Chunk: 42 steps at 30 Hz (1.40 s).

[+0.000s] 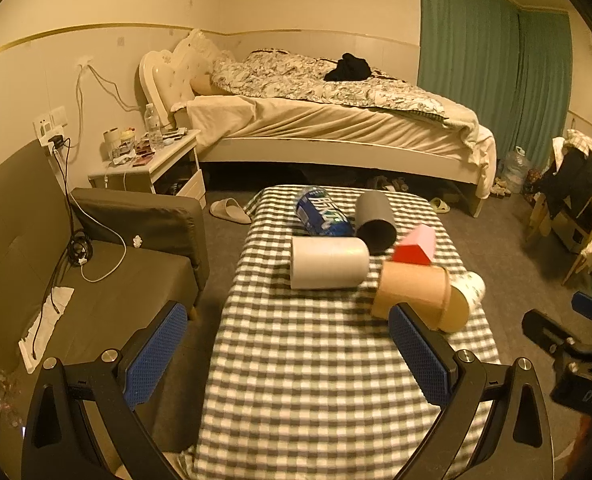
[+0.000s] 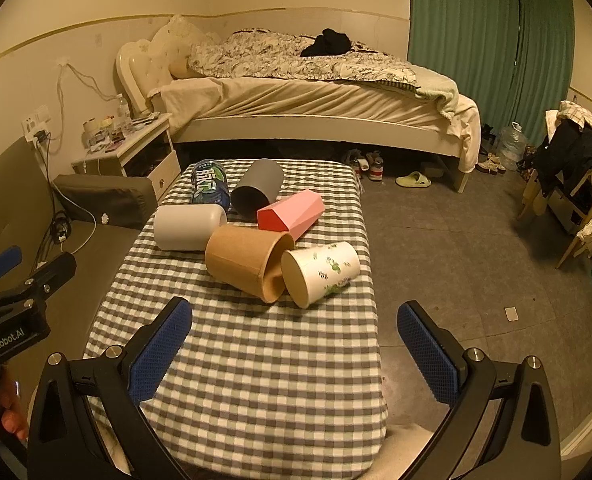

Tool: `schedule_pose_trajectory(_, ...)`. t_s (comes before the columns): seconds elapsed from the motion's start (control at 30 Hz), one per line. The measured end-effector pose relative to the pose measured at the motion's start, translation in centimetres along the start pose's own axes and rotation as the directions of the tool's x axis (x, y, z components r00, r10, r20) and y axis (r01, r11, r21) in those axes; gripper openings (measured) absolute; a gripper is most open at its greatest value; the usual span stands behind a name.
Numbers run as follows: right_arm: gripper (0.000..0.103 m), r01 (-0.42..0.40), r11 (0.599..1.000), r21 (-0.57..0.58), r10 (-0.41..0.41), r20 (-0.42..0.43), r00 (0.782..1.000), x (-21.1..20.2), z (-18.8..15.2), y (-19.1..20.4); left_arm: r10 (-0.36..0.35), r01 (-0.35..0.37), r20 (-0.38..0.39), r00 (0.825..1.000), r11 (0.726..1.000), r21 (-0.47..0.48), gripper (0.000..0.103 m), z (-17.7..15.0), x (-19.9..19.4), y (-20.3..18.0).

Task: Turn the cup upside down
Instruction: 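Reach the right gripper to the grey cup and grasp its body, then lift the grey cup with the right gripper and rotate it base-up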

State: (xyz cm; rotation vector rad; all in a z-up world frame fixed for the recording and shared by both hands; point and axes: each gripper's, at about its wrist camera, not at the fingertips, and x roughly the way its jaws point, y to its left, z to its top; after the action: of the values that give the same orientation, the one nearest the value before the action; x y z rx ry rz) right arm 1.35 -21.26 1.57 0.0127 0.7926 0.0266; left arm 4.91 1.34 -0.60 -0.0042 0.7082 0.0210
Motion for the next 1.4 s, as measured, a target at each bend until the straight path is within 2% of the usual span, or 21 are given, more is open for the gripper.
schedule_pose_trajectory(0.13, 0.103, -0.030, 0.999, 0.019, 0.031, -0.022, 0.999, 2.6, 2.6, 0.1, 0.006, -0.006, -0.015, 1.000, 1.000, -0.003, 0.103, 1.8, 2.8, 0.7)
schedule_pose_trajectory(0.37, 0.103, -0.067, 0.997, 0.035, 0.069, -0.072, 0.995, 9.4, 9.1, 1.2, 0.040, -0.041, -0.055, 0.998, 0.999, -0.019, 0.103, 5.0, 9.4, 2.2)
schedule_pose_trajectory(0.5, 0.103, -0.056, 0.998, -0.006, 0.055, -0.109, 0.992, 15.0, 12.6, 2.9, 0.059, -0.061, -0.078, 0.995, 0.998, -0.020, 0.103, 6.3, 13.4, 3.1)
schedule_pose_trajectory(0.7, 0.096, -0.073, 0.997, 0.021, 0.075, -0.209, 0.975, 23.8, 15.2, 4.2, 0.072, -0.076, -0.111, 0.991, 0.997, -0.028, 0.103, 7.4, 18.5, 4.3)
schedule_pose_trajectory(0.8, 0.095, -0.074, 0.996, 0.042, 0.082, -0.258, 0.963, 27.5, 15.9, 4.4, 0.075, -0.080, -0.126, 0.989, 0.996, -0.029, 0.103, 7.7, 20.3, 4.6)
schedule_pose_trajectory(0.9, 0.089, -0.079, 0.994, 0.076, 0.099, -0.308, 0.946, 30.3, 16.3, 4.4, 0.074, -0.079, -0.136, 0.988, 0.996, -0.029, 0.103, 7.8, 21.8, 4.7)
schedule_pose_trajectory(1.0, 0.088, -0.072, 0.995, 0.070, 0.092, -0.342, 0.935, 32.5, 16.5, 4.5, 0.071, -0.077, -0.146, 0.987, 0.996, -0.037, 0.103, 7.6, 22.8, 4.9)
schedule_pose_trajectory(1.1, 0.083, -0.066, 0.994, 0.093, 0.096, -0.383, 0.919, 34.1, 16.1, 4.3, 0.063, -0.071, -0.158, 0.985, 0.996, -0.048, 0.103, 7.4, 23.4, 5.0)
schedule_pose_trajectory(1.2, 0.083, -0.086, 0.986, 0.141, 0.137, -0.403, 0.905, 35.0, 15.8, 3.8, 0.057, -0.065, -0.166, 0.984, 0.997, -0.047, 0.103, 7.3, 23.6, 4.8)
schedule_pose_trajectory(1.27, 0.083, -0.088, 0.985, 0.145, 0.141, -0.408, 0.902, 35.2, 15.7, 3.8, 0.051, -0.058, -0.166, 0.985, 0.998, -0.039, 0.103, 7.2, 23.5, 4.7)
schedule_pose_trajectory(1.37, 0.081, -0.098, 0.983, 0.156, 0.159, -0.445, 0.882, 36.0, 15.4, 4.3, 0.060, -0.065, -0.163, 0.985, 0.998, -0.026, 0.103, 7.2, 23.3, 4.5)
schedule_pose_trajectory(1.4, 0.080, -0.096, 0.985, 0.143, 0.151, -0.447, 0.882, 36.3, 15.5, 4.8, 0.063, -0.068, -0.163, 0.985, 0.997, -0.027, 0.103, 7.2, 23.2, 4.5)
